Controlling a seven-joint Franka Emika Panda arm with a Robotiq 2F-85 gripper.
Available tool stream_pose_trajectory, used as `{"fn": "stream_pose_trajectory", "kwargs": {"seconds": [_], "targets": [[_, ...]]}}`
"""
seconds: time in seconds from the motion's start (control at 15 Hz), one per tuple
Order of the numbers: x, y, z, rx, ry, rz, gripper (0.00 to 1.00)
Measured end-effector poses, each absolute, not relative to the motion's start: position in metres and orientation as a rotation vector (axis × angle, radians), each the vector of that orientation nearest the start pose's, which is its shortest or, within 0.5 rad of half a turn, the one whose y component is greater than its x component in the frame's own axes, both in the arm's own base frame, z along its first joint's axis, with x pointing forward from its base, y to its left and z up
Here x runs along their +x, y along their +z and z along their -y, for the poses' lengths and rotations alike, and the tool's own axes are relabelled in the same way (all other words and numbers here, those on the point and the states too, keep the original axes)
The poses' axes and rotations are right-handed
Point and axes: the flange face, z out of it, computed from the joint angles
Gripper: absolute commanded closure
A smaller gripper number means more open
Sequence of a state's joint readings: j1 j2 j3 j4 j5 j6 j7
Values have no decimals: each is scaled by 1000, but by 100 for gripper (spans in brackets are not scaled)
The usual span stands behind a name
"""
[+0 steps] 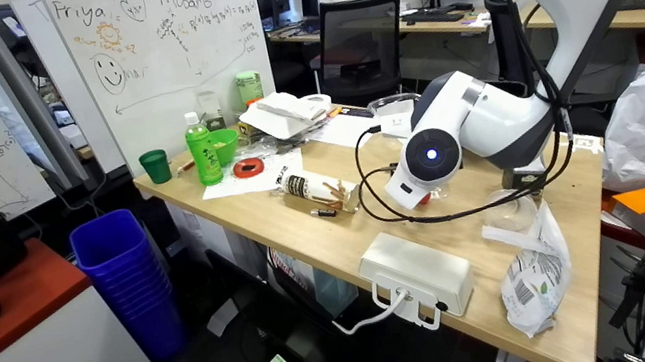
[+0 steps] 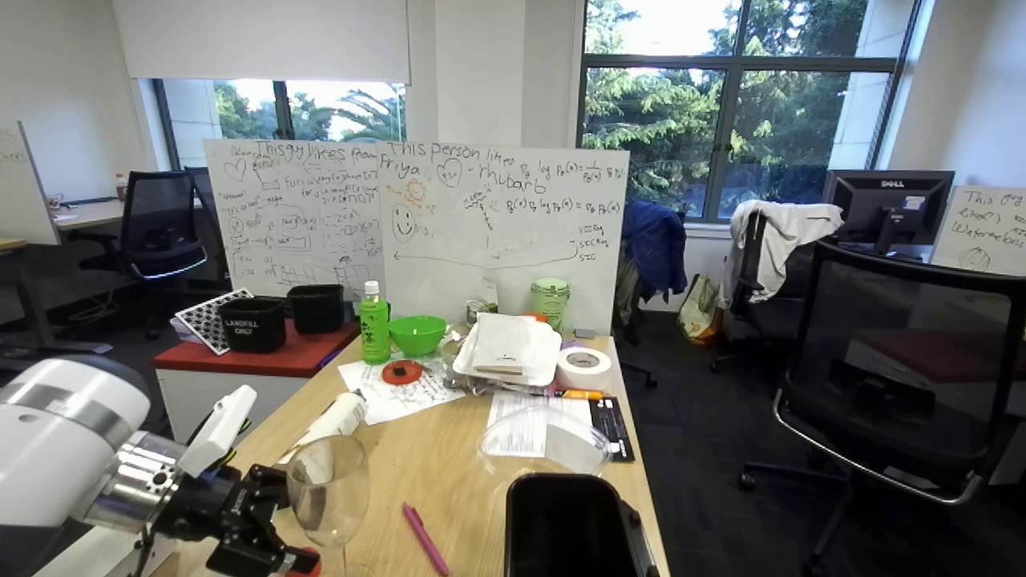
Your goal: Pour the contents of the wine glass into the black bin
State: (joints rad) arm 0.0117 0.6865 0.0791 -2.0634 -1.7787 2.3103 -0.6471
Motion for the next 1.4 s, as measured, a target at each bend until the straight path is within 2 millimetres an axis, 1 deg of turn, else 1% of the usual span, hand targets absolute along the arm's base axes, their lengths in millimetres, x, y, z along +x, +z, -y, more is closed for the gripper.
{"fn": "stream_pose_trajectory", "kwargs": {"seconds": [0.33, 0.53, 0.8, 1.13, 1.4], "targets": [[537, 86, -30, 900, -566, -2177, 0], [530, 98, -30, 910, -564, -2198, 0], [518, 118, -36, 896, -500, -2242, 0], [504, 141, -44, 858, -363, -2341, 0], [498, 165, -49, 806, -164, -2425, 0]]}}
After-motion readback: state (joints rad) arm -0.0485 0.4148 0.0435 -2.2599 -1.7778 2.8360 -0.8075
